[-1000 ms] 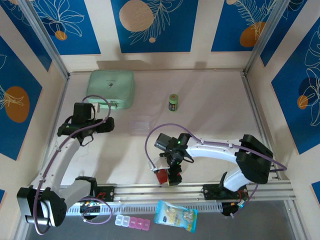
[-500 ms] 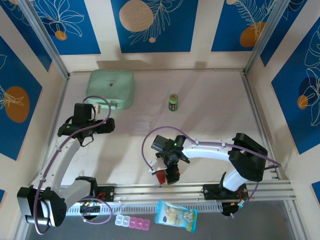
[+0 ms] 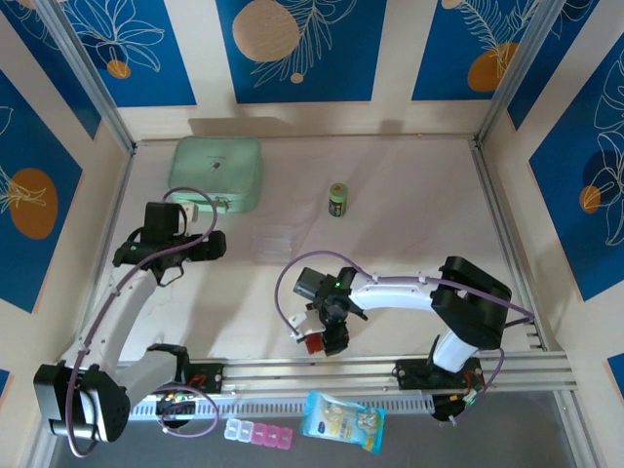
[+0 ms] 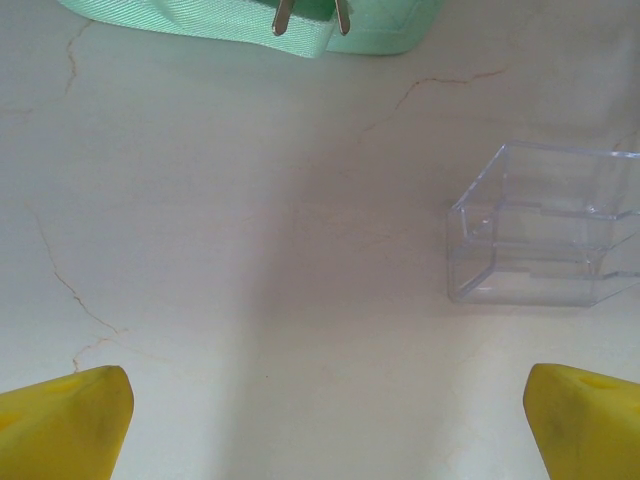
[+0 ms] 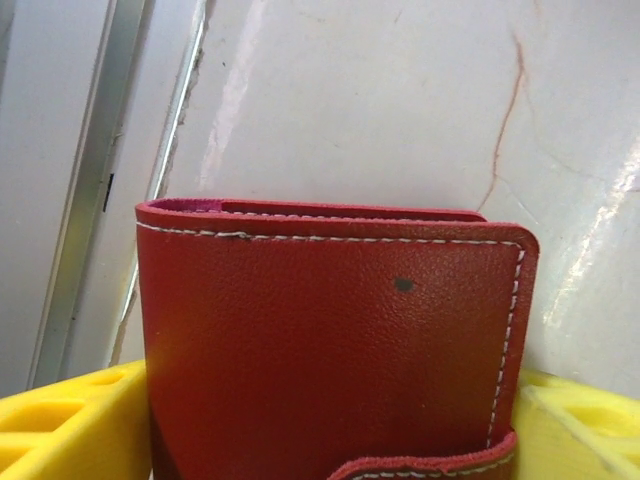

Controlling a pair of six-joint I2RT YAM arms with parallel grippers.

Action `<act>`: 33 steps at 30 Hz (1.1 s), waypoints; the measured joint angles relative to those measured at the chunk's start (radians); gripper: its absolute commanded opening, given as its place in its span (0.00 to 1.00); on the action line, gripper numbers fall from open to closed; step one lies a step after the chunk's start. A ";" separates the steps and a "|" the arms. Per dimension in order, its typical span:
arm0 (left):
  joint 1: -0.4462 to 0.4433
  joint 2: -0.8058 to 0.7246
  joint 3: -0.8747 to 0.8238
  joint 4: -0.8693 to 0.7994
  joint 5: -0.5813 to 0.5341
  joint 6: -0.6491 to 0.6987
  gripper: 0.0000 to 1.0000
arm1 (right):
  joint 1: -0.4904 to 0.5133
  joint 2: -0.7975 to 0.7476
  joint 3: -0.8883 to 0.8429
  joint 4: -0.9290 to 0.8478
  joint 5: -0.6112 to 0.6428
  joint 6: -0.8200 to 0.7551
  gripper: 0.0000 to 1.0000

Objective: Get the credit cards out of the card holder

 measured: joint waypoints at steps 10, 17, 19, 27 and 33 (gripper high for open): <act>0.000 0.000 0.000 0.000 0.000 0.000 1.00 | 0.003 -0.072 -0.004 0.005 0.022 0.097 0.74; 0.000 0.000 -0.001 0.000 0.003 0.000 1.00 | -0.018 -0.089 0.051 0.020 0.095 0.429 0.62; 0.000 0.002 -0.001 0.000 0.016 0.000 1.00 | -0.023 -0.082 0.083 0.021 0.135 0.557 0.61; -0.003 0.056 -0.003 0.017 0.103 -0.047 0.98 | -0.048 -0.031 0.180 -0.010 0.250 1.120 0.62; -0.070 0.112 -0.019 0.056 0.193 -0.154 0.96 | -0.079 -0.021 0.182 -0.045 0.285 1.454 0.49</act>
